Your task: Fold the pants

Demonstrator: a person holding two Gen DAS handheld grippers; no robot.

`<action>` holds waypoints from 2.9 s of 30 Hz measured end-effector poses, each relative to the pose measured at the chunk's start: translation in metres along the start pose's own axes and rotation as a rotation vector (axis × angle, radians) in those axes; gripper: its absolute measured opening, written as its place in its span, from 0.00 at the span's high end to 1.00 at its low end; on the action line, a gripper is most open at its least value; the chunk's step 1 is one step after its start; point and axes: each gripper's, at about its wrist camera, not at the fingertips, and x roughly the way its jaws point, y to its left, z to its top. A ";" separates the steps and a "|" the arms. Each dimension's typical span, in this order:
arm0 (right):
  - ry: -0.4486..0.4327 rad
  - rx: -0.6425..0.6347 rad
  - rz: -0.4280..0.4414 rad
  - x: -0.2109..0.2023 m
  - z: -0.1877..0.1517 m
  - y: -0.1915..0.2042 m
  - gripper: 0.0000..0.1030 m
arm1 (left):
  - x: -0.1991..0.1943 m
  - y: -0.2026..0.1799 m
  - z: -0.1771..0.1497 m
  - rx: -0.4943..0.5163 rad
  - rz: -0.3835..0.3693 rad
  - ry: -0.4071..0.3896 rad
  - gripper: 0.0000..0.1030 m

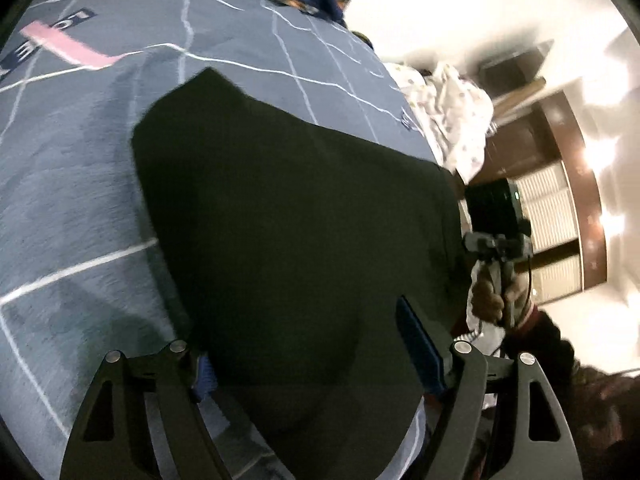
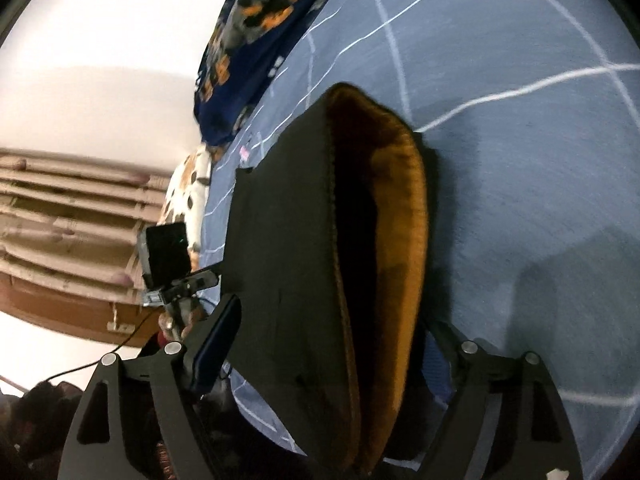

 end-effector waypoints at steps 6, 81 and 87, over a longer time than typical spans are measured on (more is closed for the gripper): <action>0.047 -0.044 -0.043 0.009 0.009 0.008 0.24 | 0.000 0.000 0.001 0.017 -0.010 0.023 0.37; -0.024 -0.160 0.186 0.159 0.038 0.190 0.76 | -0.200 -0.001 -0.054 0.005 0.692 -0.504 0.86; -0.019 -0.161 0.182 0.175 0.056 0.197 0.76 | -0.208 0.018 -0.038 0.001 0.711 -0.511 0.86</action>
